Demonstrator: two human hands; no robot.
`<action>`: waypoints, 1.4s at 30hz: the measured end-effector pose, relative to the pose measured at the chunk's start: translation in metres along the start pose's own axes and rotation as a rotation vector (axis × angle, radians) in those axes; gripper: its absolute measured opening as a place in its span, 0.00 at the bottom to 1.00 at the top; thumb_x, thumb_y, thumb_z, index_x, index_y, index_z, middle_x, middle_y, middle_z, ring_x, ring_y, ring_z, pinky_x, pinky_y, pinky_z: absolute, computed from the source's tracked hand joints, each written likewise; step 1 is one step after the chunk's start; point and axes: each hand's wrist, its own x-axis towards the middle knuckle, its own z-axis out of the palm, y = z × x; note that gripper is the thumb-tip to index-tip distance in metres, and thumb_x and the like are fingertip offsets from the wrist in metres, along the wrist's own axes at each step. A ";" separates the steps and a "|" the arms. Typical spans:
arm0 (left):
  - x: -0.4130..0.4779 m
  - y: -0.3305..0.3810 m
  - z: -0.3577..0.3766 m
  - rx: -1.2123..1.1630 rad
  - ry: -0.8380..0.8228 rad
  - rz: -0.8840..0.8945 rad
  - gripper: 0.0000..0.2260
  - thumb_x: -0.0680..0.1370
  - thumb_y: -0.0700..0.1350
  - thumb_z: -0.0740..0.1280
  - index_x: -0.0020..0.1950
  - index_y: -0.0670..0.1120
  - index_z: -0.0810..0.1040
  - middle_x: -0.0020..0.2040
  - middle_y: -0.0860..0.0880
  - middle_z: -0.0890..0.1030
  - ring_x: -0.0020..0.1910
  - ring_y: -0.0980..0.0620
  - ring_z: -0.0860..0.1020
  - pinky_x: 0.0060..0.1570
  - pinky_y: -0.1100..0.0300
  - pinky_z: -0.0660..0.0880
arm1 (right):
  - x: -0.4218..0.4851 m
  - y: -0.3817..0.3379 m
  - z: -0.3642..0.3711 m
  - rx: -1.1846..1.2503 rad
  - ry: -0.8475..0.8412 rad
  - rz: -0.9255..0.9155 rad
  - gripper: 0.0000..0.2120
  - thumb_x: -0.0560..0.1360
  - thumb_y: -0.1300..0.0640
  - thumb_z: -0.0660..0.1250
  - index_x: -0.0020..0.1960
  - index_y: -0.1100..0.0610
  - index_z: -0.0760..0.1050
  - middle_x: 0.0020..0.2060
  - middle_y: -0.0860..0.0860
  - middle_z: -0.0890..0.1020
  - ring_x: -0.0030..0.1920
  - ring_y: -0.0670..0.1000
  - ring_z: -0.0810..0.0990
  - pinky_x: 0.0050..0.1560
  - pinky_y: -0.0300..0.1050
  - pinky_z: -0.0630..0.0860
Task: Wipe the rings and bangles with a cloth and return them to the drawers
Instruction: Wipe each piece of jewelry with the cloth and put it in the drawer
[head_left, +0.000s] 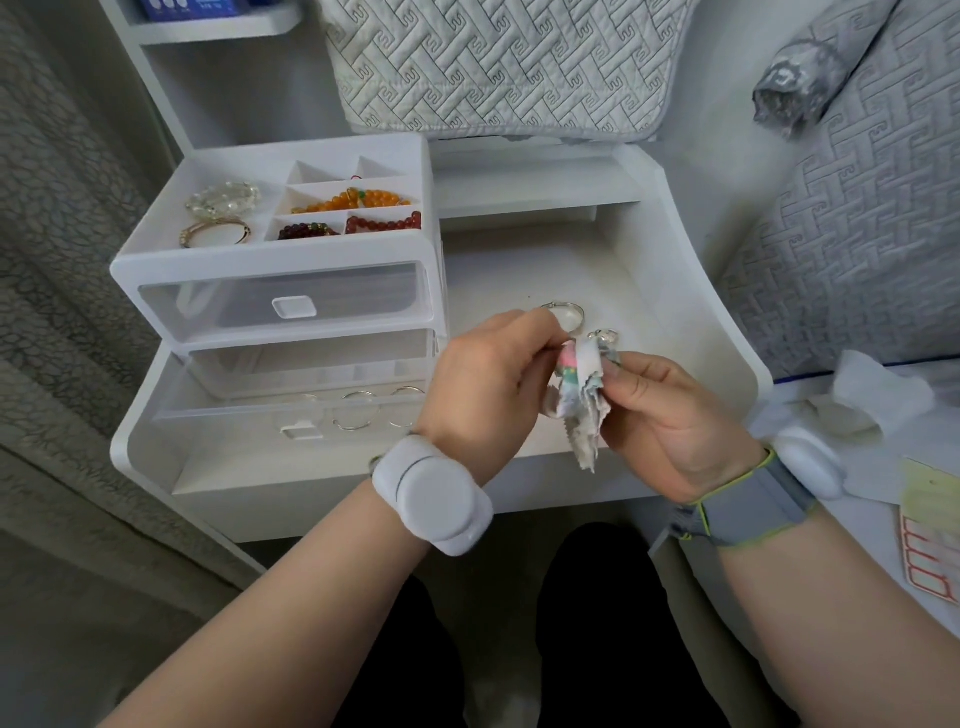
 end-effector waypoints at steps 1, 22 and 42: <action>0.001 0.000 -0.001 0.061 0.000 0.067 0.06 0.74 0.36 0.62 0.43 0.41 0.78 0.35 0.46 0.77 0.33 0.46 0.73 0.31 0.51 0.72 | 0.000 -0.001 0.000 0.008 -0.018 0.009 0.19 0.61 0.43 0.76 0.45 0.55 0.84 0.36 0.52 0.84 0.40 0.54 0.79 0.50 0.52 0.70; -0.007 -0.004 0.001 0.110 -0.051 0.185 0.07 0.73 0.46 0.63 0.39 0.44 0.78 0.34 0.51 0.76 0.34 0.50 0.73 0.29 0.54 0.73 | 0.003 -0.014 0.008 0.004 0.121 0.248 0.12 0.68 0.61 0.61 0.26 0.59 0.71 0.20 0.53 0.68 0.22 0.48 0.64 0.24 0.38 0.66; -0.010 0.000 0.008 -0.180 -0.060 -0.310 0.05 0.74 0.41 0.67 0.41 0.51 0.77 0.29 0.53 0.78 0.33 0.49 0.80 0.36 0.52 0.78 | 0.000 -0.009 0.001 -0.065 0.110 0.062 0.16 0.60 0.48 0.71 0.36 0.61 0.84 0.30 0.54 0.83 0.32 0.48 0.81 0.34 0.37 0.76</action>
